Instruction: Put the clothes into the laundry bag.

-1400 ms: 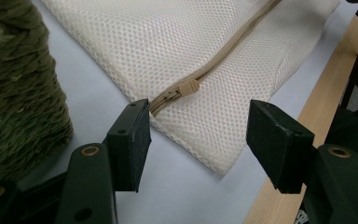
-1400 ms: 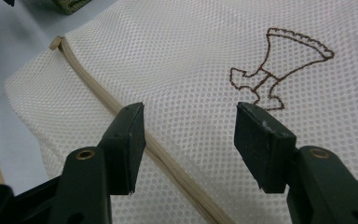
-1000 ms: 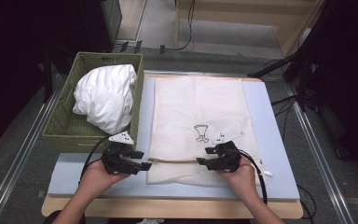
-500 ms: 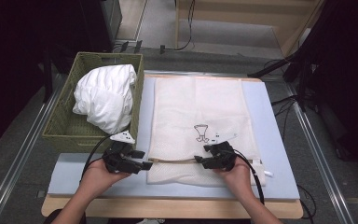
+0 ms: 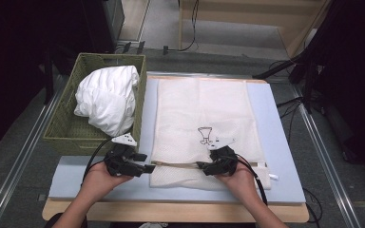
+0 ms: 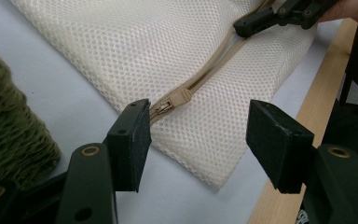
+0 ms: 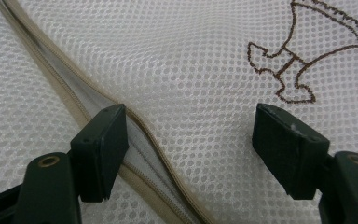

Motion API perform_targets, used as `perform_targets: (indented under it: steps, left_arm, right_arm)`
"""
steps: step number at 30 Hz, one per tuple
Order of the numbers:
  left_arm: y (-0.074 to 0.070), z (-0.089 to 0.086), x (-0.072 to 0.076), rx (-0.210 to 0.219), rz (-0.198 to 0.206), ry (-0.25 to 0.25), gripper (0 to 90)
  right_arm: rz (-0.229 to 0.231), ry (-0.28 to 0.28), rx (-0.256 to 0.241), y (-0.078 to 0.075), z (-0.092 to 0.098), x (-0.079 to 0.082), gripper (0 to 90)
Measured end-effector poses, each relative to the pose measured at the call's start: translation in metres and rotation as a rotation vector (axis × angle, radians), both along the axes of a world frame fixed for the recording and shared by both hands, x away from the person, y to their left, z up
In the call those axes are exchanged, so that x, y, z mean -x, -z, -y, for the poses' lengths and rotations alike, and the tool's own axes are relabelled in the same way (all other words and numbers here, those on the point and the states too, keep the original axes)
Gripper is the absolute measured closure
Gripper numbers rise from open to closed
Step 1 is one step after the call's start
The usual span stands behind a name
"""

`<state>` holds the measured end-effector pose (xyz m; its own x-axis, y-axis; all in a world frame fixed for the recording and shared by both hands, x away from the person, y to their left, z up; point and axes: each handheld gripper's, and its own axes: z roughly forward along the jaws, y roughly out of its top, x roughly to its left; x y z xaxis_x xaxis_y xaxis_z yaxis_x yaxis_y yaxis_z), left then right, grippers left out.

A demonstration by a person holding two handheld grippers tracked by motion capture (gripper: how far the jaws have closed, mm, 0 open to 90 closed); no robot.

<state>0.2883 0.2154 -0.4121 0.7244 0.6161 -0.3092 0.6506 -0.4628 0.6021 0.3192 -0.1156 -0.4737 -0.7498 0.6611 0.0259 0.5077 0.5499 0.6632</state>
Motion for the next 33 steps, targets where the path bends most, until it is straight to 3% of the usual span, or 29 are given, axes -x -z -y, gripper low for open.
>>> perform_targets:
  steps: [4,10,12,14,23,33]
  left_arm:
    - [0.000,0.000,0.000,0.000,-0.003,0.000,41.0]
    - [0.001,0.000,0.000,-0.001,-0.006,0.000,41.1]
    - [0.001,0.000,0.000,-0.004,-0.006,0.001,41.1]
    - [0.001,0.000,0.001,-0.003,-0.006,-0.005,41.1]
    - [0.001,-0.003,0.003,-0.005,-0.007,-0.017,41.2]
    - [0.000,-0.010,0.009,0.001,-0.008,-0.046,41.1]
  right_arm:
    - [-0.006,-0.027,0.012,-0.001,0.001,0.003,27.3]
    - [-0.004,-0.009,0.007,0.000,0.001,0.001,27.3]
    - [0.006,0.002,0.007,0.001,0.000,0.001,25.5]
    - [0.010,0.037,0.026,0.001,-0.002,-0.002,17.9]
    - [0.031,0.120,0.003,0.002,-0.007,-0.013,23.5]
    - [0.061,0.072,-0.013,0.000,-0.010,-0.020,66.8]
